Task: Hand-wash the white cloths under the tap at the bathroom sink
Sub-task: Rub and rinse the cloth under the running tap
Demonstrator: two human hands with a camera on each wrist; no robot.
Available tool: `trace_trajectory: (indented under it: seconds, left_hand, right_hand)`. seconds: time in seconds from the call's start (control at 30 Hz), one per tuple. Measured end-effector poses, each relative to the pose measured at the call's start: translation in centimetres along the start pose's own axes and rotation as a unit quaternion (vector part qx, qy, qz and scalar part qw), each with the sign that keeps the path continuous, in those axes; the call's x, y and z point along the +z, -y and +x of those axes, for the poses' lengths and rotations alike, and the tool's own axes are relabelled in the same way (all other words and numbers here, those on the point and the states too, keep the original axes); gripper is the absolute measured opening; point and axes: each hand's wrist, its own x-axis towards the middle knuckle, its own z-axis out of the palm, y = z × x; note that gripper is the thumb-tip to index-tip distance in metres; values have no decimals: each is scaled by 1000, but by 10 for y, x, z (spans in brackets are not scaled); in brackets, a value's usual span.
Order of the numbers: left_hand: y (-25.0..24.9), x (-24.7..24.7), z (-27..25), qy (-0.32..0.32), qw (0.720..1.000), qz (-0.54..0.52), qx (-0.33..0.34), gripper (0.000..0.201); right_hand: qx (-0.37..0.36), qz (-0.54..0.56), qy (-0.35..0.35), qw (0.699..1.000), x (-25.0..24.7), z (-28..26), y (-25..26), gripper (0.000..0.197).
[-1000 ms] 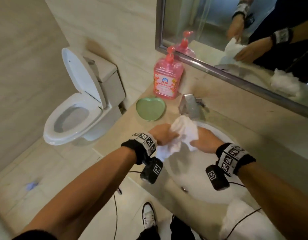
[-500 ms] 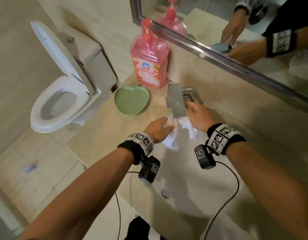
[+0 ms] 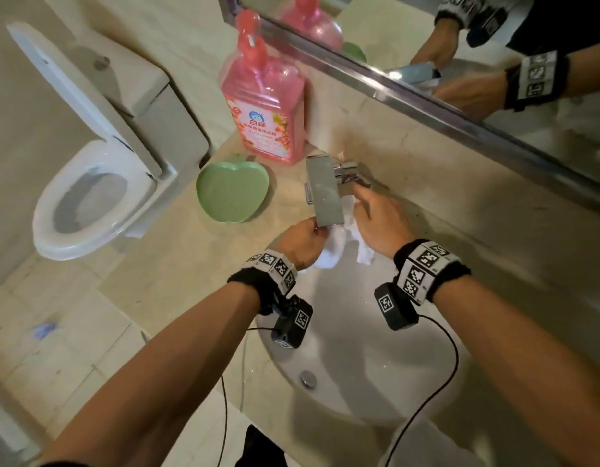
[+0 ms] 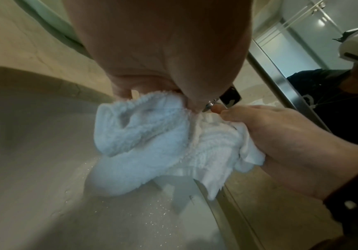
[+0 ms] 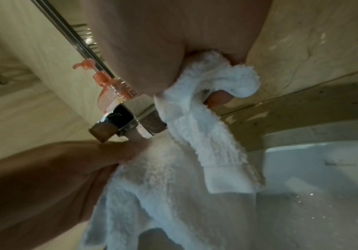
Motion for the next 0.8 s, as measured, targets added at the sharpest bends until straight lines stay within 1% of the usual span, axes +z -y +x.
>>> trace_trajectory:
  seconds: [0.07,0.17,0.2,0.23,0.27,0.3,0.33,0.4,0.47,0.5,0.57,0.63,0.67,0.7,0.77,0.8]
  left_hand:
    - [3,-1,-2,-5,1000,-4,29,37]
    - [16,-7,-7,-30,997,-29,61,17]
    - [20,-11,-11,-42,996,-28,70,23]
    - [25,-15,-14,-50,995,-24,84,27]
    - [30,-20,-17,-55,994,-22,89,28]
    - [35,-25,-21,-63,993,-19,99,29]
    - [40,-30,-24,-70,992,-17,103,34]
    - [48,-38,-30,-87,990,-29,104,42]
    - [55,-45,-35,-94,990,-44,95,45]
    - [57,-48,-37,-88,991,-49,86,45]
    - [61,-50,-38,-57,995,-53,61,41]
    - [61,-49,-35,-24,998,-45,46,33]
    - [59,-47,-32,-13,998,-29,45,32]
    - [58,-44,-29,-4,999,-11,47,31]
    - [52,-34,-21,15,999,0,52,29]
    - [48,-28,-16,24,998,-7,53,24]
  right_hand:
    - [12,17,22,1000,5,-2,-4,53]
    - [66,79,53,993,23,-8,-10,60]
    - [91,101,66,989,32,-10,-14,59]
    - [116,123,85,982,39,-12,-16,56]
    - [129,142,109,975,46,-13,-19,48]
    - [134,155,137,969,53,-12,-21,36]
    - [128,167,160,964,59,-11,-20,23]
    - [110,187,179,960,67,-3,-14,2]
    - [94,216,165,958,70,6,-6,14]
    - [96,234,155,955,69,10,-2,17]
    - [101,274,160,943,67,15,0,14]
    - [103,297,189,931,65,16,-4,7]
    - [102,287,196,932,64,15,-7,9]
    - [98,254,191,943,63,14,-10,13]
    - [85,174,155,969,61,13,-18,19]
    - [77,154,137,975,59,11,-21,20]
